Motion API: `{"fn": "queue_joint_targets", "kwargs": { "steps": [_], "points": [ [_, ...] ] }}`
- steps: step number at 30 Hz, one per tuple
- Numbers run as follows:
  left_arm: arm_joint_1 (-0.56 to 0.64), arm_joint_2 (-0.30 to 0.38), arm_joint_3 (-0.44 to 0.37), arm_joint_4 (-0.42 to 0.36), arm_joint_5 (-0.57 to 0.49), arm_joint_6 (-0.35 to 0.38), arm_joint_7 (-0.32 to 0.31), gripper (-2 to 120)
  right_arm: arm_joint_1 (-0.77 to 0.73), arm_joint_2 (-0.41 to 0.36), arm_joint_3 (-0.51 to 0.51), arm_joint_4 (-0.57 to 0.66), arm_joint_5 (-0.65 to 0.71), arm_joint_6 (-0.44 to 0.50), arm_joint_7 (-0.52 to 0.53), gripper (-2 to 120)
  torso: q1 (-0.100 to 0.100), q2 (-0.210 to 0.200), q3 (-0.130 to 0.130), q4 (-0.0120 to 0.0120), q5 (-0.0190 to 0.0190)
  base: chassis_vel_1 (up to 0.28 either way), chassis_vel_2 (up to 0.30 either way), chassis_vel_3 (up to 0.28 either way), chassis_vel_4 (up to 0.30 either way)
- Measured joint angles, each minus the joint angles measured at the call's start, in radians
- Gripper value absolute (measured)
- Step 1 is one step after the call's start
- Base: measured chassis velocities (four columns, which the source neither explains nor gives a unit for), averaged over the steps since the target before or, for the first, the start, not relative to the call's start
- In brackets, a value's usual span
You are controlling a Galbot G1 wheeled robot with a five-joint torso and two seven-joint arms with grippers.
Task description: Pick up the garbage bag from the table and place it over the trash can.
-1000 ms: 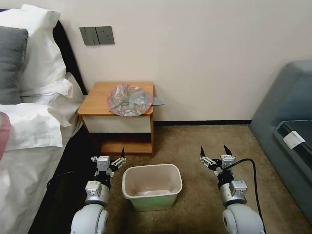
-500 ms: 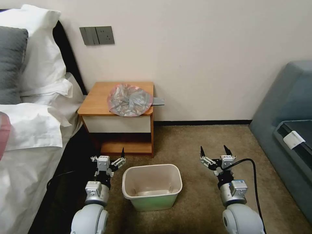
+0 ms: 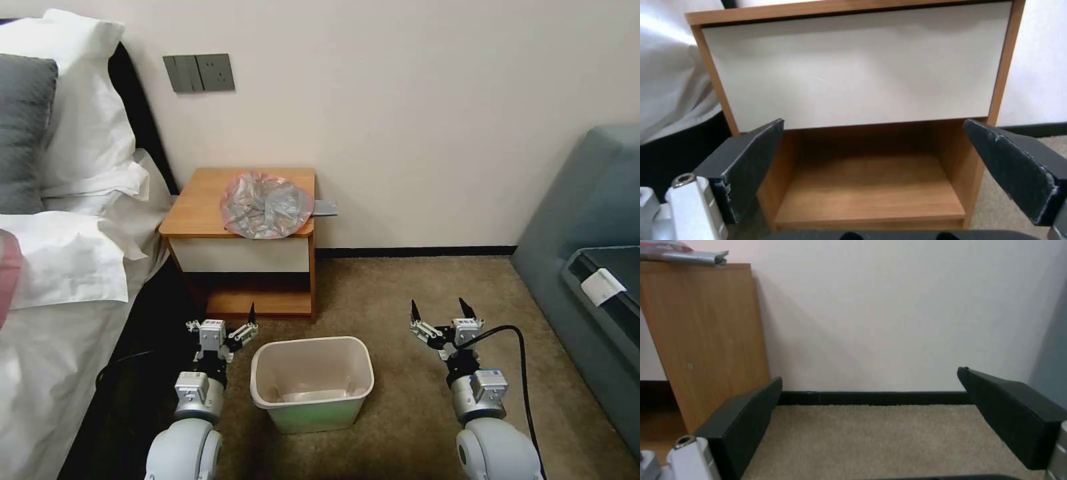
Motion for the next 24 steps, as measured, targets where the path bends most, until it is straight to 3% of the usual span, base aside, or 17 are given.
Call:
{"fn": "queue_joint_targets", "kwargs": {
  "steps": [5,9,10,15,18,20,22,24],
  "points": [
    [0.000,0.000,0.000,-0.001,0.000,0.000,0.000,100,0.000,0.000,0.000,0.001,0.000,0.000,0.000,100,0.000,0.000,0.000,0.0001,0.0000,0.000,0.000,0.000,0.000],
    [0.016,-0.004,-0.031,-0.046,-0.023,0.002,-0.001,100,-0.022,-0.008,0.013,0.053,0.009,-0.011,0.003,100,0.000,0.000,0.000,0.0000,-0.0001,0.000,0.000,0.000,0.000],
    [0.039,-0.009,-0.073,-0.111,-0.055,0.007,-0.004,100,-0.049,-0.019,0.030,0.116,0.021,-0.025,0.008,100,0.000,0.000,0.000,0.0000,0.0000,0.000,0.000,0.000,0.000],
    [0.095,-0.023,-0.181,-0.270,-0.134,0.022,-0.015,100,-0.120,-0.048,0.072,0.279,0.051,-0.061,0.023,100,0.000,0.000,0.000,0.0000,0.0000,0.000,0.000,0.000,0.000],
    [0.106,-0.024,-0.201,-0.301,-0.147,0.023,-0.016,100,-0.140,-0.057,0.085,0.326,0.060,-0.072,0.027,100,0.000,0.000,0.000,0.0005,0.0006,0.000,0.000,0.000,0.000],
    [0.137,-0.017,-0.224,-0.332,-0.173,0.031,-0.006,100,-0.166,-0.067,0.101,0.388,0.072,-0.086,0.033,100,0.000,0.000,0.000,-0.0003,-0.0012,0.000,0.000,0.000,0.000],
    [0.215,0.004,-0.295,-0.421,-0.238,0.049,0.021,100,-0.195,-0.079,0.118,0.454,0.085,-0.100,0.039,100,0.000,0.000,0.000,0.0000,0.0003,0.000,0.000,0.000,0.000],
    [0.243,0.012,-0.317,-0.449,-0.259,0.055,0.032,100,-0.200,-0.081,0.120,0.465,0.087,-0.104,0.039,100,0.000,0.000,0.000,0.0005,0.0004,0.000,0.000,0.000,0.000]
  ]
}}
